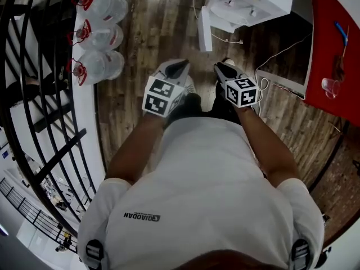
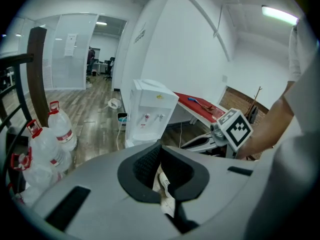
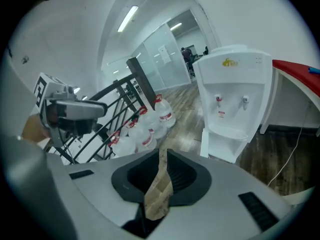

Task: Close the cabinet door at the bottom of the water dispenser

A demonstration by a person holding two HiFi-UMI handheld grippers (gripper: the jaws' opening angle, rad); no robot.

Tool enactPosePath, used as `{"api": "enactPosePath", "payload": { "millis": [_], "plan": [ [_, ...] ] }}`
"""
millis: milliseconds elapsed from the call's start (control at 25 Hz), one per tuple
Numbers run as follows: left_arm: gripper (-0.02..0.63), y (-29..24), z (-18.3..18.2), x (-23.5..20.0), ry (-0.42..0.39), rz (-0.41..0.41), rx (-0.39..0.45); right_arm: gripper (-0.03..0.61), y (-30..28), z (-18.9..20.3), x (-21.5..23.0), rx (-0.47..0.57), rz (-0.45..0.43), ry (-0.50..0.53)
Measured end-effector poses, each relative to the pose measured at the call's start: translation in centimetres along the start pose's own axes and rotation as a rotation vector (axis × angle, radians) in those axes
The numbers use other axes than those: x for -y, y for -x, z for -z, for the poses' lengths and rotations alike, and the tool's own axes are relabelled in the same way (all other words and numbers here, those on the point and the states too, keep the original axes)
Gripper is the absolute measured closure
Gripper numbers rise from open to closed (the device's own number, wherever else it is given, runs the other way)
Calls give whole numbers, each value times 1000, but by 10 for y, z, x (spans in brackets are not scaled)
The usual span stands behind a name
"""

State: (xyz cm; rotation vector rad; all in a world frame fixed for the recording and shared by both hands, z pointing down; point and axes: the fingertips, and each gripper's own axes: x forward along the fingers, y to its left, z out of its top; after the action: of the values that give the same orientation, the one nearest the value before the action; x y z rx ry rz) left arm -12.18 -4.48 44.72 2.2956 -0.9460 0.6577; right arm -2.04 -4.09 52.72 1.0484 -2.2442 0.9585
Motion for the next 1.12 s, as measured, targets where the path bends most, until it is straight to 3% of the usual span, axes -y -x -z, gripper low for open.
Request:
{"api": "enactPosePath", "payload": {
  "millis": [160, 240, 440, 720, 1120],
  "plan": [
    [617, -19, 18, -11, 47, -18, -34, 546, -49, 38, 34, -121, 29, 55],
    [617, -31, 30, -5, 67, -19, -55, 496, -72, 64, 56, -182, 39, 66],
    [617, -69, 59, -7, 127, -37, -110, 482, -131, 125, 106, -310, 56, -24],
    [617, -103, 92, -11, 163, -47, -182, 482, -198, 184, 145, -382, 102, -76],
    [617, -129, 117, -13, 233, -51, -212, 482, -249, 211, 171, -408, 126, -181]
  ]
}}
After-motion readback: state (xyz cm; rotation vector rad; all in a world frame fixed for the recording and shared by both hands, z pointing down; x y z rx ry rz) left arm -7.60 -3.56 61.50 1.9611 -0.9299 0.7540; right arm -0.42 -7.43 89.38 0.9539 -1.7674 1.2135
